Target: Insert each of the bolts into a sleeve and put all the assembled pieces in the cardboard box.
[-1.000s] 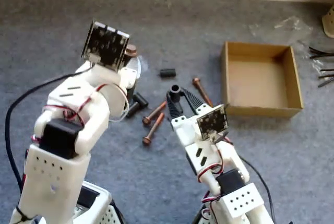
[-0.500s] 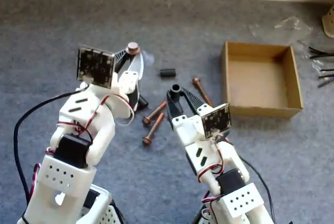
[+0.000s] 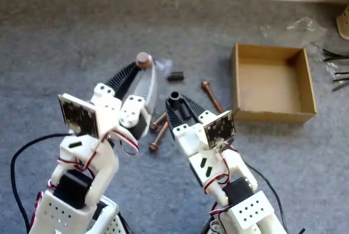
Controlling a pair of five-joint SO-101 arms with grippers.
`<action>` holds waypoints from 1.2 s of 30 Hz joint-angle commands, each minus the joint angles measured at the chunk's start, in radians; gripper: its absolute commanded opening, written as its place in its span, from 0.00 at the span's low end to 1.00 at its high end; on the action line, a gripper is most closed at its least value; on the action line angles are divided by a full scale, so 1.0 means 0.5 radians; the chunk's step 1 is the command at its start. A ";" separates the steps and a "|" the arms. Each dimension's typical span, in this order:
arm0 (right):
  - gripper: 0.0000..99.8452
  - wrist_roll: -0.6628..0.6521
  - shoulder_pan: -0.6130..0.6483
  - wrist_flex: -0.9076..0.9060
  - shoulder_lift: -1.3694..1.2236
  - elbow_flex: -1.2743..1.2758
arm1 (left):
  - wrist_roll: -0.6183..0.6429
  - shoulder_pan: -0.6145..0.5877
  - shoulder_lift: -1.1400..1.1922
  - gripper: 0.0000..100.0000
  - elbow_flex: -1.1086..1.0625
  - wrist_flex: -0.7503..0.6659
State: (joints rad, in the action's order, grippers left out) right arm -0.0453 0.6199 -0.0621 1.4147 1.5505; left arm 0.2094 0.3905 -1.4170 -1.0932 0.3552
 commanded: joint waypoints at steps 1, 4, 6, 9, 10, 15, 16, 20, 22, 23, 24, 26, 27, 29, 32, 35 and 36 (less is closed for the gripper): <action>0.00 0.006 0.029 0.057 0.029 -0.069 | -0.086 0.103 -0.097 0.01 -0.020 -0.055; 0.00 0.006 0.029 0.044 0.130 -0.066 | -0.166 0.167 -0.155 0.01 -0.091 -0.058; 0.00 0.006 0.029 0.029 0.222 -0.063 | -0.209 0.204 -0.192 0.01 -0.115 -0.058; 0.00 0.006 0.032 -0.112 0.342 -0.063 | -0.224 0.219 -0.207 0.01 -0.121 -0.058; 0.00 0.006 0.048 -0.133 0.367 -0.063 | -0.224 0.219 -0.207 0.01 -0.121 -0.058; 0.00 0.006 0.063 -0.167 0.367 -0.063 | -0.233 0.219 -0.219 0.01 -0.112 -0.058; 0.00 0.006 0.063 -0.167 0.348 -0.063 | -0.233 0.219 -0.219 0.01 -0.112 -0.058; 0.00 0.006 0.137 -0.164 0.293 -0.066 | -0.236 0.275 -0.219 0.01 -0.115 -0.058; 0.00 0.000 0.222 -0.167 0.275 -0.066 | -0.267 0.315 -0.216 0.01 -0.115 -0.058; 0.00 0.000 0.241 -0.167 0.265 -0.066 | -0.316 0.327 -0.216 0.01 -0.118 -0.058; 0.00 -0.009 0.241 -0.167 0.259 -0.066 | -0.359 0.339 -0.219 0.01 -0.121 -0.058; 0.00 -0.071 0.247 -0.167 0.256 -0.063 | -0.381 0.364 -0.219 0.01 -0.121 -0.058; 0.00 -0.086 0.247 -0.167 0.256 -0.063 | -0.381 0.367 -0.219 0.01 -0.121 -0.058; 0.00 -0.089 0.247 -0.167 0.259 -0.063 | -0.381 0.367 -0.219 0.01 -0.121 -0.058; 0.00 -0.089 0.238 -0.167 0.259 -0.063 | -0.387 0.358 -0.219 0.01 -0.124 -0.055; 0.00 -0.089 0.235 -0.170 0.259 -0.063 | -0.387 0.354 -0.219 0.01 -0.124 -0.052; 0.00 -0.092 0.235 -0.170 0.259 -0.063 | -0.387 0.354 -0.219 0.01 -0.124 -0.052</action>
State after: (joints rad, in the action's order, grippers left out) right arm -0.0744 0.7319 -0.1465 1.5451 1.5505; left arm 0.0222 0.5501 -1.5090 -1.1638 0.3552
